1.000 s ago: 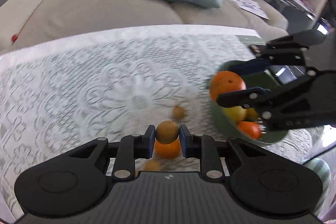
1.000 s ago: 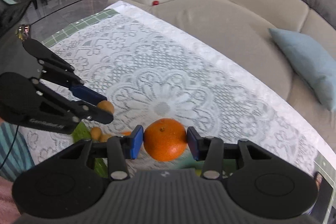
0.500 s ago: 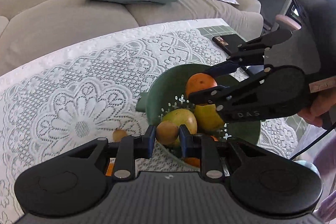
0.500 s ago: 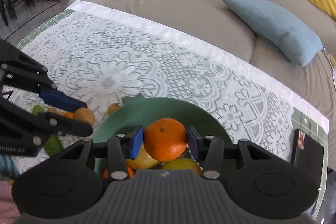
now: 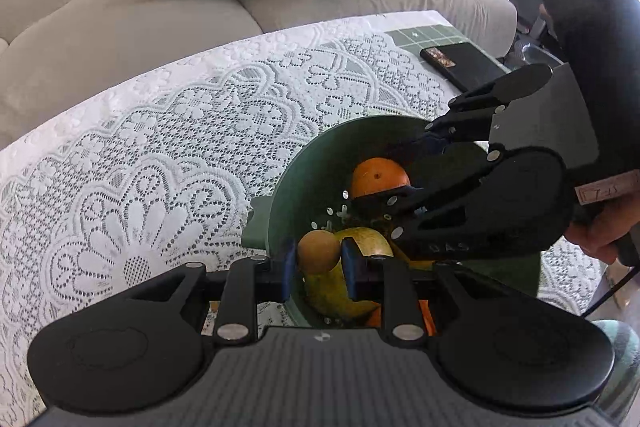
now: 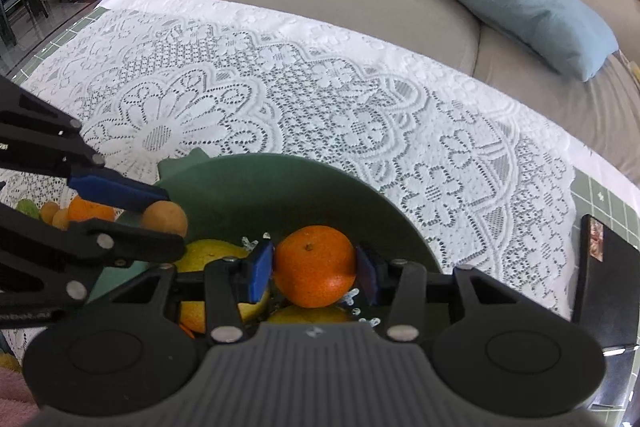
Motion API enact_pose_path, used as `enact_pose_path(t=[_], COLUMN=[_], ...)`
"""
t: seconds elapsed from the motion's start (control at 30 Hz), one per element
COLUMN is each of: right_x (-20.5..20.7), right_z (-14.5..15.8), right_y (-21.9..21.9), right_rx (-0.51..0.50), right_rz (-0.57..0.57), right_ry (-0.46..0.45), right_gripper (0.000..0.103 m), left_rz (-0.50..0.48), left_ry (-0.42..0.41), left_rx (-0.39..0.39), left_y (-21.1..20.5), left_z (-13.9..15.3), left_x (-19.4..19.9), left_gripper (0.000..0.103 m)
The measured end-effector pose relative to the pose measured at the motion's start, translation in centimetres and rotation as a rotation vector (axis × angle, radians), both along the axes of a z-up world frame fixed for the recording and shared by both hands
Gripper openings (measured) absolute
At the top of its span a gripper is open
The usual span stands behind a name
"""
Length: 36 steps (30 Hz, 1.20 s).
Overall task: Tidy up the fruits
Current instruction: 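Carry the brown fruit and mandarin over the green colander and lower them inside, then open both grippers to release the fruits and withdraw from the colander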
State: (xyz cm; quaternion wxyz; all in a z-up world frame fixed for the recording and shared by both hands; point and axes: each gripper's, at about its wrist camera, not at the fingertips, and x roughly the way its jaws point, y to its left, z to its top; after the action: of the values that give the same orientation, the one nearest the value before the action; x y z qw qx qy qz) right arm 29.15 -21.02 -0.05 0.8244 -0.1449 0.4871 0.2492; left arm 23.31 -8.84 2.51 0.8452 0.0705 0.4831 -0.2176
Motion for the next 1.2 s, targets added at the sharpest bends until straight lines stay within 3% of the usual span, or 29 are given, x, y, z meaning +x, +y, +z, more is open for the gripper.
enact_pose_path(t=[0.3,0.8,0.9,1.1,1.2], right_x=[0.3,-0.8,-1.2,-2.2,-2.9], right_z=[-0.8,0.3,1.0,2.9,3.8], right_y=[0.6,1.0,1.2,1.3,1.8], right_rx=[-0.023,-0.09,-0.102,-0.105,-0.09], right_rz=[0.014,0.024,0.029,0.032,0.039], right_ry=[0.007,-0.042,-0.064,-0.12,-0.138], right_gripper=[0.043,0.044,0.051,0.07,0.076], left_rz=[-0.019,-0.014,-0.019,-0.015,0.006], left_ry=[-0.007,-0.02,-0.032,-0.043,-0.063], left_rx=[0.053,0.053,0.06,0.013,0.006], left_y=[-0.9,-0.5,-0.5,0.8,1.9], left_z=[-0.8,-0.7,-0.2,1.5,2.4], left_x=[0.4,0.0,-0.5,-1.9,-2.7], left_gripper=[0.027,0.03,0.032,0.054,0.056])
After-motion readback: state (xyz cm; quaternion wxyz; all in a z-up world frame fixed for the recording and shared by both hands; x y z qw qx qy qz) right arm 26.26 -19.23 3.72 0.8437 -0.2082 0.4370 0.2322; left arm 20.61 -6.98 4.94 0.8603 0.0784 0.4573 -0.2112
